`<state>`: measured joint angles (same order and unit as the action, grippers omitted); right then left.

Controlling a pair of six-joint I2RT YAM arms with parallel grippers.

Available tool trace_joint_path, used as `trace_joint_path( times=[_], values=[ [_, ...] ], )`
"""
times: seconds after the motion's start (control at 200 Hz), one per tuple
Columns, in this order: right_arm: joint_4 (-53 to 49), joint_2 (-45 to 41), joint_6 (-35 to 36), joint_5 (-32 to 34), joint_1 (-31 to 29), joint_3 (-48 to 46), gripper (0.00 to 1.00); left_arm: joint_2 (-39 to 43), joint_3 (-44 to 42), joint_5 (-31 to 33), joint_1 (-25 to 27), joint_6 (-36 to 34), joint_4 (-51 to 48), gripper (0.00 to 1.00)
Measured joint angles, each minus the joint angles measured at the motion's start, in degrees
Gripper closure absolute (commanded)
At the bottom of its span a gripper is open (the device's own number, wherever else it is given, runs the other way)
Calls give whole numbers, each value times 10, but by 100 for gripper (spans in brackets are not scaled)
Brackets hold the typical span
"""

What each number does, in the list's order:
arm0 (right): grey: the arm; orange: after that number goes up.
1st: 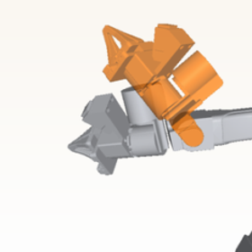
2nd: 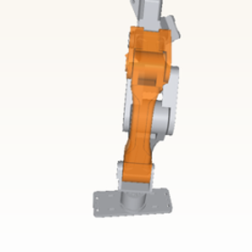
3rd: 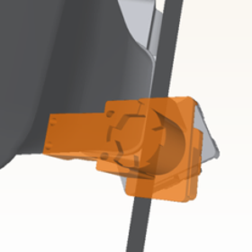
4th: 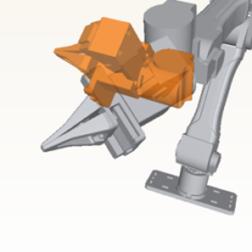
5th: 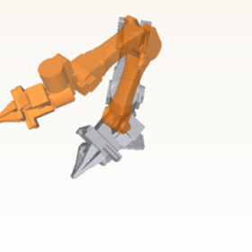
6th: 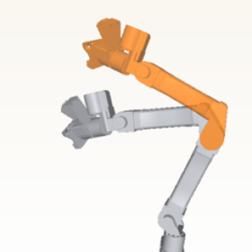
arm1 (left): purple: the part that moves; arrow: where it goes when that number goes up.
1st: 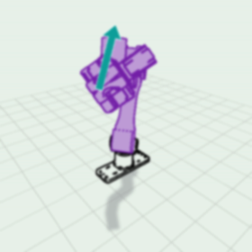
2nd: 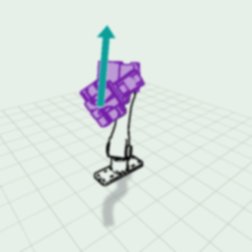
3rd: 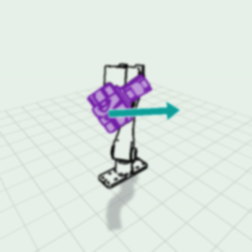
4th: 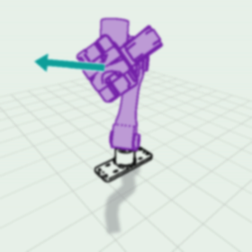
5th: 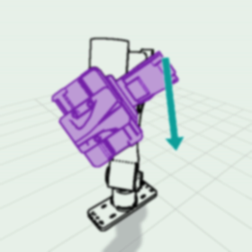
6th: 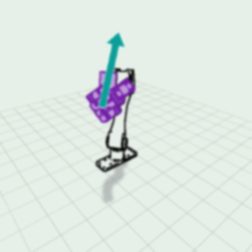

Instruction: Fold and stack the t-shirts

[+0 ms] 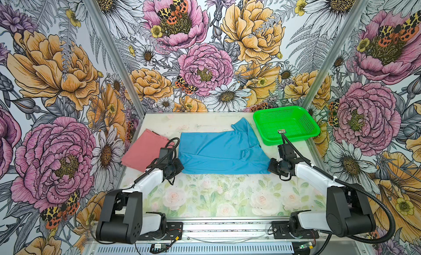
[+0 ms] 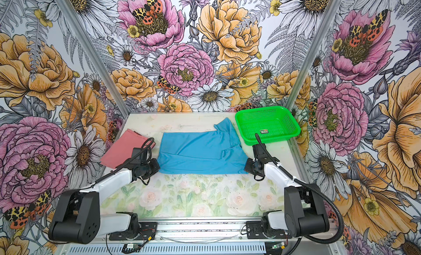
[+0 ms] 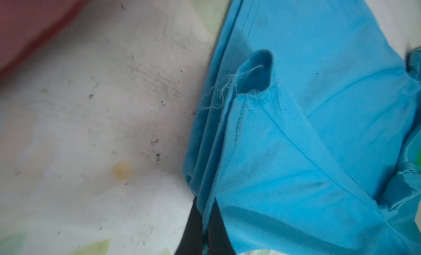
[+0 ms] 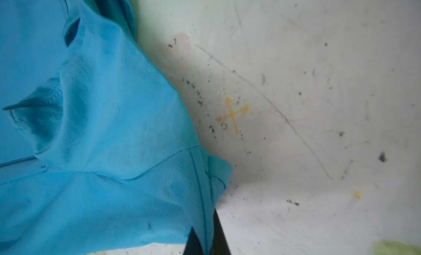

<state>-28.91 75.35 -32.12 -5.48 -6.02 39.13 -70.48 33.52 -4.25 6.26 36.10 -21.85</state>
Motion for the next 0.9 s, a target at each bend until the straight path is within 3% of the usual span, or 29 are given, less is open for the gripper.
trace_joint_path(
  times=[0.13,0.34,0.36,0.385,0.45,0.48,0.525,0.57,0.69,0.901],
  values=[
    [-19,-51,0,14,-1,-4,100,89,0,24,-4,-1,-33,100],
    [-61,-141,-3,25,-17,-12,97,122,-11,26,-5,0,-82,100],
    [-66,-149,-4,27,-19,-14,94,126,-14,26,-5,0,-87,91],
    [-73,-162,-5,30,-23,-15,87,133,-16,26,-3,2,-95,72],
    [-92,-200,-15,44,-33,-19,55,159,-19,36,6,11,-115,28],
    [-104,-219,-21,54,-35,-20,38,176,-19,43,11,16,-125,17],
    [-117,-248,-26,66,-38,-20,25,205,-19,54,19,23,-139,7],
    [-128,-273,-31,76,-40,-19,19,236,-19,64,23,30,-150,1],
    [-152,-288,-34,90,-42,-3,15,270,-8,77,25,41,-176,1],
    [-148,-166,-9,64,-57,62,14,216,12,58,32,38,-165,1]
  ],
)
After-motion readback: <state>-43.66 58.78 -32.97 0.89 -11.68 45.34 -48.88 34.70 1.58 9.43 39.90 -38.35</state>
